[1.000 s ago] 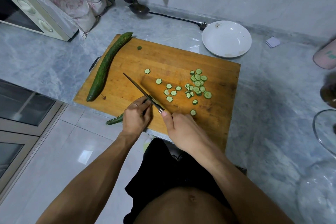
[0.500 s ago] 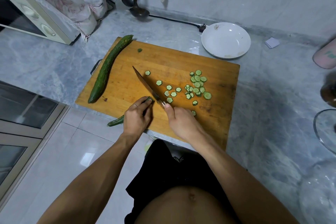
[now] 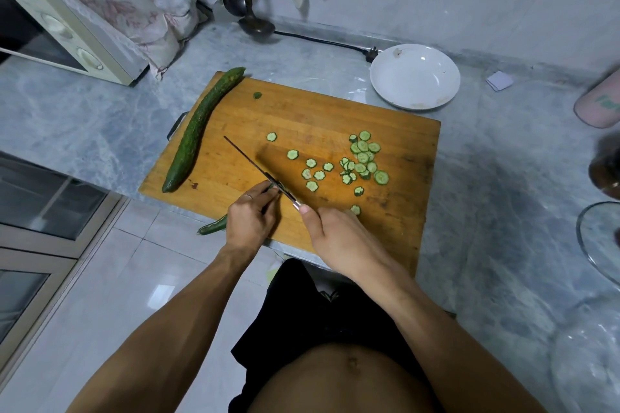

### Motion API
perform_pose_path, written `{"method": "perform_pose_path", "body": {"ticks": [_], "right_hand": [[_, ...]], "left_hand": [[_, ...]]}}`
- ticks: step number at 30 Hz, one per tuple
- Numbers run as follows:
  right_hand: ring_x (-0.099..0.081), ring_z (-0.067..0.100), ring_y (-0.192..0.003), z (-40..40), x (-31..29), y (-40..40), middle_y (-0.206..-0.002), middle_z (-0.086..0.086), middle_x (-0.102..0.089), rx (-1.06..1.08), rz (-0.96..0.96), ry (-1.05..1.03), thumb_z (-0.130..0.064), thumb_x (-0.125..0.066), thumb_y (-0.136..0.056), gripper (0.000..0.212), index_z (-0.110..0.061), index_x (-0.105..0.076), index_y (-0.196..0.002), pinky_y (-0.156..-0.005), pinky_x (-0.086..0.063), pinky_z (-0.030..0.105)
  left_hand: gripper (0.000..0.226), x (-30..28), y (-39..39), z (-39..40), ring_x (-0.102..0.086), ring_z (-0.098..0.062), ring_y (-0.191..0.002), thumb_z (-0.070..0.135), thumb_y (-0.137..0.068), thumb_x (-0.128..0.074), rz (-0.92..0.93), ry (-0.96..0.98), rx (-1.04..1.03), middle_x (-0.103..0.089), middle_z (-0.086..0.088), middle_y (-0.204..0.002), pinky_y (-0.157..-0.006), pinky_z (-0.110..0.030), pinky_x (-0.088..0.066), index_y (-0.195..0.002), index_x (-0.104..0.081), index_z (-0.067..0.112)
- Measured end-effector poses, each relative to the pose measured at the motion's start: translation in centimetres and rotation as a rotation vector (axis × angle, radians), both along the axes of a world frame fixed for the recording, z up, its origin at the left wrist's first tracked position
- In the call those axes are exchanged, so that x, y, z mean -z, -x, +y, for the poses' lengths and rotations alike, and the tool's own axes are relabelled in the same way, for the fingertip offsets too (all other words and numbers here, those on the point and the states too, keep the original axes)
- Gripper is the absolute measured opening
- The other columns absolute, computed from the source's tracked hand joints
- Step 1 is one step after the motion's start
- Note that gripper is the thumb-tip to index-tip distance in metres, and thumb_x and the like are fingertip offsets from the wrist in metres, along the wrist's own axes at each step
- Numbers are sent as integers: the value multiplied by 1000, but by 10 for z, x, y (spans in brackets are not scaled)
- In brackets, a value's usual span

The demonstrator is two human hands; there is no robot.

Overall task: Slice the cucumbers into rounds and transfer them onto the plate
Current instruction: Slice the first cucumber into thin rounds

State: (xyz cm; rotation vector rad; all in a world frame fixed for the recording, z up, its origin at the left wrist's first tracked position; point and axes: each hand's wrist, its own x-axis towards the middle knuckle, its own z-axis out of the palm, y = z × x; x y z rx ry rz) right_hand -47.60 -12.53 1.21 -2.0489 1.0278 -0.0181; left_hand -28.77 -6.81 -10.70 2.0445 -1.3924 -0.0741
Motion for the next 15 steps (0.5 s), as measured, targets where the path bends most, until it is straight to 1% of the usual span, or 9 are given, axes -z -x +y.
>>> {"method": "perform_pose_path", "body": {"ticks": [3,6,8,11,15], "right_hand": [[-57,30,-72,0,-1,-1,-69,5,-52,-22,14,30,-50,-24,-105,53,-19,-42,-66,-56,-36,34],[-52,25,-63,4,-1,-2,-63,1,-48,-47,22,84,-48,-23,-105,51,-20,-38,-66,-52,-28,33],[-49,22,-60,5,-1,-1,-62,0,-47,-49,28,86,-48,-22,-105,50,-21,-38,-67,-55,-30,32],[-50,24,-63,4,0,-2,-64,-1,-46,-41,35,62,-49,-22,-105,49,-19,-41,-70,-58,-33,33],[-48,18,-59,5,-1,-2,-65,0,-47,-50,35,43,-49,-22,-105,49,-21,-39,-68,-52,-31,34]], "left_hand": [[25,2,-1,0,-71,-29,-87,20,-86,-58,-11,20,3,-73,-13,-107,-74,-29,-55,-93,-77,4],[33,5,-2,-1,-70,-29,-85,25,-88,-51,-16,20,4,-73,-11,-104,-68,-31,-56,-90,-77,5],[34,6,-2,-2,-70,-28,-86,26,-88,-50,-20,12,0,-73,-9,-106,-68,-30,-54,-92,-77,6],[35,4,-2,-1,-70,-27,-89,26,-88,-50,-17,13,6,-72,-9,-110,-70,-28,-53,-94,-77,6],[33,5,-2,-1,-70,-28,-88,25,-89,-50,-16,15,6,-73,-10,-108,-68,-30,-55,-93,-77,5]]}}
